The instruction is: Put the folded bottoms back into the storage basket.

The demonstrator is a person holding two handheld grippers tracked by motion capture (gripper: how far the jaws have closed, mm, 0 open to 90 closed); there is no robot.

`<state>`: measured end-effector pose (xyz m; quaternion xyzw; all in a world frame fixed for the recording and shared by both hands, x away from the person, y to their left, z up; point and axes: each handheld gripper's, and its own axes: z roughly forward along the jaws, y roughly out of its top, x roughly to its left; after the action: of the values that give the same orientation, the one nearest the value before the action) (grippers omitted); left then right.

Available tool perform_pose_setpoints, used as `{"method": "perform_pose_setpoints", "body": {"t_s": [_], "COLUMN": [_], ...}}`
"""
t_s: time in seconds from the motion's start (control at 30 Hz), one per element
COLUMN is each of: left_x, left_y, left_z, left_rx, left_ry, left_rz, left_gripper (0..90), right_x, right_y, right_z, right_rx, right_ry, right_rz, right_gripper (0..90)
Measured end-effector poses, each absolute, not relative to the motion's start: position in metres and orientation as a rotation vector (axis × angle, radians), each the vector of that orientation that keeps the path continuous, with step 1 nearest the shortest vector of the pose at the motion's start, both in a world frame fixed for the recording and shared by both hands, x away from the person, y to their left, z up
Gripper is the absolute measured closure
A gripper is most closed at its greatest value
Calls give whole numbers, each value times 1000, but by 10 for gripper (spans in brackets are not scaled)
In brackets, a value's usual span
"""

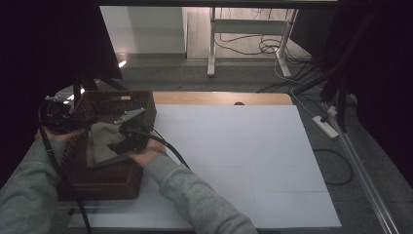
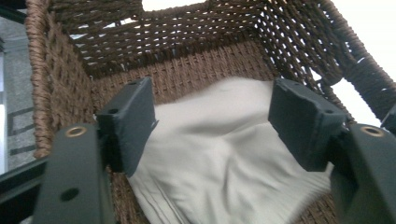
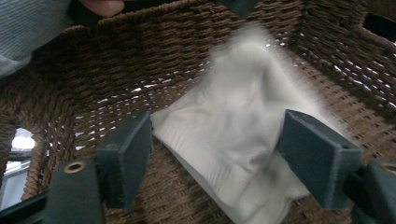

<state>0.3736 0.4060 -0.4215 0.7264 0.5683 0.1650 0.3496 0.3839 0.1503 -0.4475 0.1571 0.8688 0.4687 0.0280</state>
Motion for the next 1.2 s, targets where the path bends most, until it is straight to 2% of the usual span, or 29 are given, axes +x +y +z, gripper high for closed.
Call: {"method": "perform_pose_setpoints", "body": {"t_s": [0.33, 0.73, 1.2], "left_x": [364, 349, 335], "left_y": [388, 340, 290], "left_z": [-413, -404, -407], "left_rx": [1931, 1997, 1999], "left_ry": [1372, 1226, 1169], "left_rz": [426, 337, 272], "left_gripper": [313, 325, 336], "right_x": [391, 392, 393], "right_y": [115, 61, -23], "right_z": [-435, -428, -432], "right_rx": [537, 560, 667], "right_ry": [2659, 2666, 2646], "right_rz": [1528, 1498, 1458], "right_gripper": [234, 241, 252]}}
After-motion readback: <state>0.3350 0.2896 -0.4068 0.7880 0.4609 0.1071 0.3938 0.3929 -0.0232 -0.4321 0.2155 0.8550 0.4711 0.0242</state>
